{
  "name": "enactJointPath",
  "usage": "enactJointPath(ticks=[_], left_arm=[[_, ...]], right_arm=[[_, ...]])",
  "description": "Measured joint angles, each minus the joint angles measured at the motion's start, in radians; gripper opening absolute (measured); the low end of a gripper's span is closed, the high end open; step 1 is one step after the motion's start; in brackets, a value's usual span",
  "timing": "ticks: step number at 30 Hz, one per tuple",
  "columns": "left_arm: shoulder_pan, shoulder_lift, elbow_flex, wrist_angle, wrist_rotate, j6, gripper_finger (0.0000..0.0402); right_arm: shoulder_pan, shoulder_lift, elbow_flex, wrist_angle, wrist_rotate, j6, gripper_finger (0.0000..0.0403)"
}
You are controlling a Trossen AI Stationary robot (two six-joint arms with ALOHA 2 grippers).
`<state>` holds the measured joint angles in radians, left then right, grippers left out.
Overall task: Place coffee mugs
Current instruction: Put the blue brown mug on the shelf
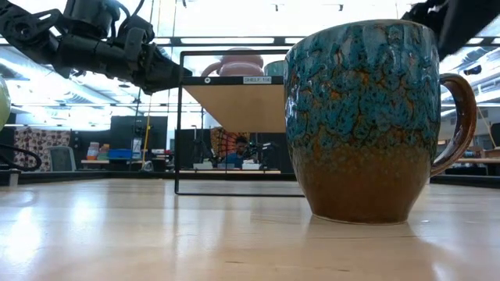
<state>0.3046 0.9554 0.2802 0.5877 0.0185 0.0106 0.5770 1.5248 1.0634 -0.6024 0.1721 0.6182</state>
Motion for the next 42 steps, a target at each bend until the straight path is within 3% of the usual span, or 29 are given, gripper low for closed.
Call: enactJointPath(ticks=[14, 17, 23, 29, 42], left_arm=[[0.000, 0.000, 0.000, -0.015, 0.000, -0.001, 0.0205], [0.000, 0.000, 0.000, -0.027, 0.016, -0.004, 0.0205], [-0.001, 0.000, 0.000, -0.062, 0.155, 0.000, 0.0205], [-0.001, 0.000, 0.000, -0.061, 0.159, 0.000, 0.0205], [-0.001, 0.000, 0.000, -0.078, 0.159, -0.002, 0.0205]], right_arm=[[0.004, 0.137, -0.001, 0.033, 0.001, -0.043, 0.0187], [0.004, 0.144, -0.001, 0.032, 0.003, -0.043, 0.0163], [0.003, 0.140, -0.001, 0.033, 0.009, -0.046, 0.0102], [0.003, 0.140, -0.001, 0.030, -0.001, -0.042, 0.0055], [-0.028, 0.139, -0.001, 0.042, -0.016, -0.046, 0.0054]])
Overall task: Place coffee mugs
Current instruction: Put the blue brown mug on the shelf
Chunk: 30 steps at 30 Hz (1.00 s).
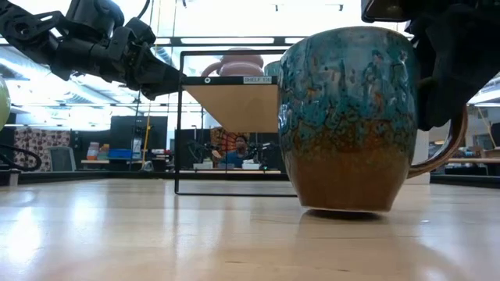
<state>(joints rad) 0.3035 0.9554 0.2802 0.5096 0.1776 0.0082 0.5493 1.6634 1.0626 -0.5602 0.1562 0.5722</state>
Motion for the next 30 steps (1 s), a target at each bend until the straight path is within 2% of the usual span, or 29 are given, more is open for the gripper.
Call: enactJointPath(ticks=[16, 30], left_arm=[[0.000, 0.000, 0.000, -0.017, 0.000, 0.004, 0.0205], [0.000, 0.000, 0.000, -0.038, 0.000, 0.004, 0.0205]], right_arm=[[-0.054, -0.013, -0.001, 0.001, -0.040, -0.088, 0.0054], [-0.054, -0.113, -0.002, 0.066, 0.032, -0.155, 0.0054]])
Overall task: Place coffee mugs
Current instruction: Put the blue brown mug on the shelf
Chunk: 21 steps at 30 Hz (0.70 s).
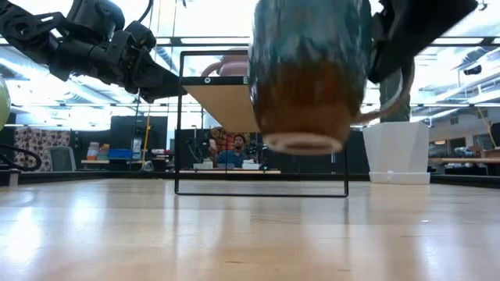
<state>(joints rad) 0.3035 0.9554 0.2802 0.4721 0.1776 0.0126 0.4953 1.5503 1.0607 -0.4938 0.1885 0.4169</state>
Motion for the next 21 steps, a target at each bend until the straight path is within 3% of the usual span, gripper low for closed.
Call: enactJointPath(ticks=[21], left_arm=[[0.000, 0.000, 0.000, 0.002, 0.000, -0.001, 0.0205]], right_arm=[[-0.062, -0.212, 0.001, 0.007, -0.026, -0.111, 0.0053]])
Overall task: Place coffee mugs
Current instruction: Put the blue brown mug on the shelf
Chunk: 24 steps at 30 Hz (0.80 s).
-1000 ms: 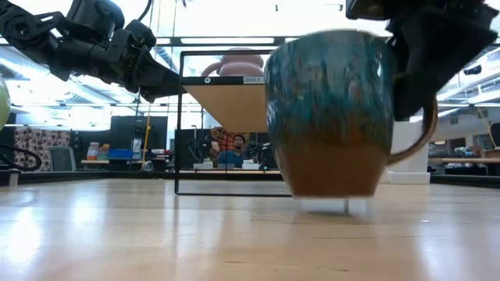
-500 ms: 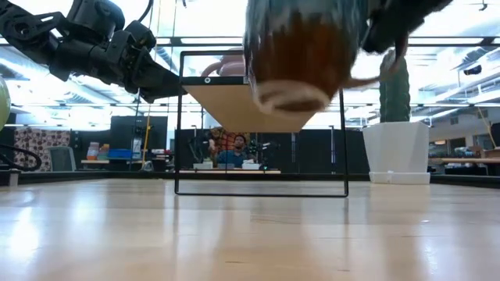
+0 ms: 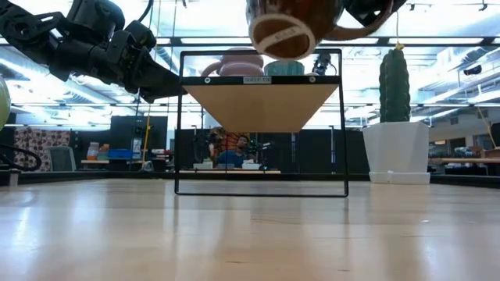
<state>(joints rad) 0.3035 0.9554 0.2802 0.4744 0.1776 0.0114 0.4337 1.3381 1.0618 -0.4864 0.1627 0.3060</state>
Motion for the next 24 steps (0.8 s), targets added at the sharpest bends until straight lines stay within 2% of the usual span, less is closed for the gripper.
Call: enactJointPath(ticks=[9, 24], left_arm=[[0.000, 0.000, 0.000, 0.000, 0.000, -0.004, 0.0205], [0.000, 0.000, 0.000, 0.000, 0.000, -0.008, 0.0205]], right_arm=[[-0.033, -0.058, 0.000, -0.029, 0.008, -0.049, 0.0053], [-0.039, -0.176, 0.000, -0.024, 0.163, -0.146, 0.0053]])
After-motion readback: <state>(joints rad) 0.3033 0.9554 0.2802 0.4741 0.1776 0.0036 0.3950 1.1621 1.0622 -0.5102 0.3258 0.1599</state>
